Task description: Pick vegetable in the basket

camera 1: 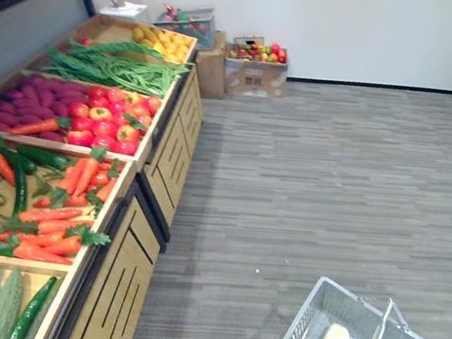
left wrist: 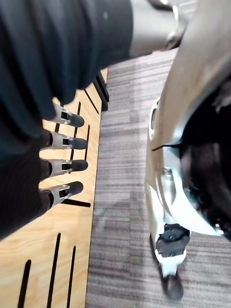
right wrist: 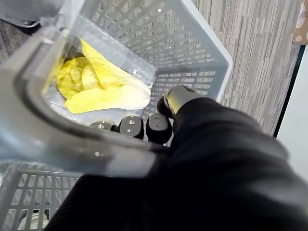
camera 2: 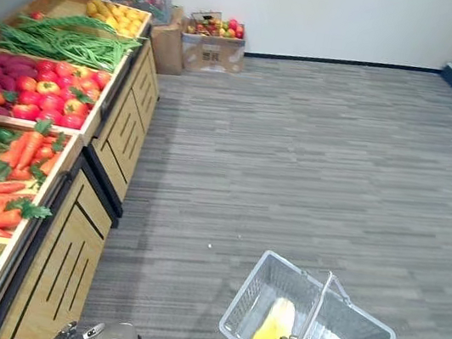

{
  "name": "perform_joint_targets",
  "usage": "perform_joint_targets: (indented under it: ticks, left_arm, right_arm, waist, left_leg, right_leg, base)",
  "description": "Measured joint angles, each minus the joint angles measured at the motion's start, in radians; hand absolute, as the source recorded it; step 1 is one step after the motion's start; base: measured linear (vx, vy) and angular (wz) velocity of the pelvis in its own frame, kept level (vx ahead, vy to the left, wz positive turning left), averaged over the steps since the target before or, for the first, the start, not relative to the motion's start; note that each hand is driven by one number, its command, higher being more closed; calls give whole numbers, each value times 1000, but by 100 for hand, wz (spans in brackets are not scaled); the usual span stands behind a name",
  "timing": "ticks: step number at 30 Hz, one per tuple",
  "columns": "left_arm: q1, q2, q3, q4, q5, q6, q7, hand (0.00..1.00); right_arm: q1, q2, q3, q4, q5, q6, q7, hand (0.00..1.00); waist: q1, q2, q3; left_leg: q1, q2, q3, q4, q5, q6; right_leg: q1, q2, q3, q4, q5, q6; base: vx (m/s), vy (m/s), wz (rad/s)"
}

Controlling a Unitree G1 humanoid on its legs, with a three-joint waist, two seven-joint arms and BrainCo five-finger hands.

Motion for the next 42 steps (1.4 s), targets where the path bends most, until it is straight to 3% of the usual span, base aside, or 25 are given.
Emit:
perform_joint_targets:
  ticks: [2, 3, 4, 5, 8, 11, 13, 14, 15, 16, 17, 18, 21, 22, 23, 24, 26, 28, 29, 31, 34, 37, 39, 40, 42]
  left_arm:
    - [1, -2, -8, -1, 1, 19, 5, 0]
    - [6, -3, -7, 2, 2, 26, 7, 0]
    - [22, 0, -3, 6, 3, 30, 11, 0]
    - [27, 3, -3, 5, 7, 30, 15, 0]
    - [34, -2, 13, 7, 53, 30, 26, 0]
    - [57, -3, 14, 7, 90, 33, 23, 0]
    - [51, 0, 11, 16, 115, 37, 21, 0]
    - [44, 8, 0, 16, 118, 36, 20, 0]
    - [37, 22, -13, 16, 117, 37, 21, 0]
    - [34, 34, -24, 15, 117, 37, 21, 0]
    - [26, 63, -62, 10, 110, 38, 22, 0]
    - [23, 67, -69, 3, 104, 39, 23, 0]
    - [-54, 61, -74, -66, 22, 51, 31, 0]
    - [-90, 58, -77, -109, -6, 46, 33, 0]
    - [-97, 58, -79, -116, -8, 45, 33, 0]
    - [-128, 56, -89, -130, -12, 27, 32, 0]
    - [-139, 50, -90, -130, -12, 25, 32, 0]
    - [-120, 52, -63, -130, -13, 25, 35, 0]
    - [-121, 44, -50, -118, -14, 26, 38, 0]
    - [-100, -12, -4, -84, -42, 27, 50, 0]
    - [-57, -55, 74, -50, -50, 36, 82, 0]
    - [-47, -56, 120, -10, -52, 48, 102, 0]
    - [-42, -31, 123, 35, -53, 67, 111, 0]
    - [-35, -25, 121, 44, -53, 69, 112, 0]
    - [-20, -17, 95, 45, -54, 70, 111, 0]
  right_arm:
    - [10, -6, 0, -1, 0, 1, -2, 100]
    - [16, -6, 1, 0, -1, 1, -2, 100]
    - [20, 1, 9, -2, -2, 1, -2, 100]
    - [18, 1, 11, -6, -3, -5, -1, 100]
    - [-11, -27, 15, -11, -4, -15, -1, 100]
    - [-36, -29, 51, -17, -25, -15, 10, 100]
    - [-32, -25, 57, -16, -40, -14, 27, 100]
    - [-45, -25, 70, -14, -40, -20, 25, 100]
    - [-62, -25, 78, -8, -39, -23, 25, 100]
    - [-60, -24, 78, -4, -39, -28, 25, 100]
    - [-46, -21, 78, 7, -38, -34, 23, 100]
    - [-43, -19, 74, 6, -38, -45, 19, 100]
    - [-47, -13, 58, 1, -39, -74, -2, 100]
    - [-54, 0, 55, 0, -39, -84, -10, 100]
    - [-54, 3, 53, 0, -39, -86, -13, 100]
    - [-48, 20, 45, 2, -39, -92, -26, 100]
    - [-43, 28, 38, 2, -39, -90, -33, 100]
    - [-16, 66, -3, -4, -37, -81, -35, 100]
    - [-18, 70, -22, -3, -33, -72, -36, 100]
    - [-41, 56, -72, -8, 1, -25, -41, 100]
    - [-41, 30, -56, -22, 0, -16, -37, 100]
    - [-56, 18, -29, 11, -3, 15, -21, 100]
    - [-59, 12, -21, 62, -3, 40, -9, 100]
    - [-58, 12, -16, 75, -3, 47, -4, 100]
    - [-56, -7, -24, 108, -2, 66, 2, 100]
  waist:
    - [1, 11, 2]
    - [11, 14, 3]
    - [35, 4, 0]
    - [40, 11, -10]
    - [55, 7, 2]
    - [56, -4, -4]
    - [51, -9, -19]
    - [42, -12, -25]
    - [23, -32, -22]
    - [17, -33, -26]
    - [3, -53, -29]
    - [-3, -49, -32]
    - [-21, -14, -27]
    - [-31, -3, -25]
    - [-32, -4, -25]
    - [-32, -11, -22]
    - [-31, -22, -23]
    - [-32, -69, -23]
    - [-28, -59, -13]
    - [-15, 6, -8]
    - [4, 15, -18]
    - [10, 7, -37]
    - [19, -20, -43]
    - [21, -35, -44]
    - [24, -33, -47]
  left_leg:
    - [-28, -46, 70, -249, 40, 3]
    - [-26, -60, 79, -312, 115, 36]
    - [0, -79, 96, -348, 117, 50]
    - [0, -84, 95, -353, 109, 46]
    - [-42, -78, 96, -216, 22, 137]
    - [-1, -107, 142, -201, -51, 158]
    - [30, -129, 169, -233, -86, 157]
    - [57, -137, 194, -246, -107, 165]
    - [101, -149, 199, -248, -129, 161]
    - [126, -157, 198, -253, -134, 164]
    - [192, -176, 197, -286, -143, 159]
    - [209, -178, 197, -299, -144, 159]
    - [283, -133, 150, -350, -141, 156]
    - [303, -85, 110, -353, -135, 146]
    - [306, -78, 105, -352, -134, 144]
    - [320, -53, 54, -354, -129, 136]
    - [332, -41, 4, -348, -131, 127]
    - [361, -33, -91, -315, -180, 8]
    - [379, -22, -121, -310, -201, -20]
    - [394, 50, -209, -303, -176, -36]
    - [384, 69, -286, -291, -102, -43]
    - [332, 78, -332, -254, -6, -31]
    - [266, 85, -321, -162, 124, -43]
    - [249, 90, -306, -143, 123, -43]
    - [163, 103, -128, -132, 43, -65]
  right_leg:
    - [46, 1, -39, -20, -27, 24]
    - [67, 8, -44, -30, -37, 38]
    - [95, 12, -15, -75, -37, 41]
    - [97, 16, 4, -95, -36, 42]
    - [111, 30, 86, -122, -15, 63]
    - [87, -11, 181, -33, -52, 95]
    - [-9, -52, 235, 181, -83, 122]
    - [-124, -83, 265, 471, -73, 157]
    - [-195, -108, 262, 713, -17, 225]
    - [-206, -125, 238, 794, 1, 211]
    - [-229, -168, 176, 915, -24, 130]
    - [-246, -172, 160, 926, -37, 109]
    - [-318, -118, 65, 779, -93, 29]
    - [-334, -64, 29, 574, -96, 22]
    - [-337, -56, 30, 534, -94, 25]
    - [-350, -22, 65, 299, -49, 49]
    - [-344, -4, 146, 68, 59, 45]
    - [-267, -22, 281, -157, 211, 64]
    - [-255, -22, 279, -127, 308, 85]
    - [-282, 3, 239, 94, 156, 66]
    - [-293, -35, 174, 257, 31, 70]
    - [-251, -51, 123, 248, 9, 63]
    - [-122, -68, 41, 129, 10, 62]
    - [-95, -77, 16, 104, 12, 62]
    - [11, -102, -103, 63, 14, 63]
  base:
    - [248, 143, 55]
    - [322, 188, 28]
    - [237, 117, 3]
    - [304, 119, 2]
    - [283, 142, -1]
    - [322, 179, -34]
    - [290, 158, -36]
    - [274, 90, -39]
    - [300, 77, -33]
    - [421, 84, -15]
    - [278, 62, -2]
    - [347, 73, 0]
    - [397, -15, 35]
    - [359, -88, 62]
    - [442, -175, 82]
    - [297, -163, 65]
    - [369, -234, 83]
    - [514, -416, 126]
    - [451, -407, 137]
    - [420, -385, 99]
    - [421, -368, 76]
    - [300, -269, 85]
    - [252, -187, 103]
    - [216, -103, 116]
    - [157, -28, 148]
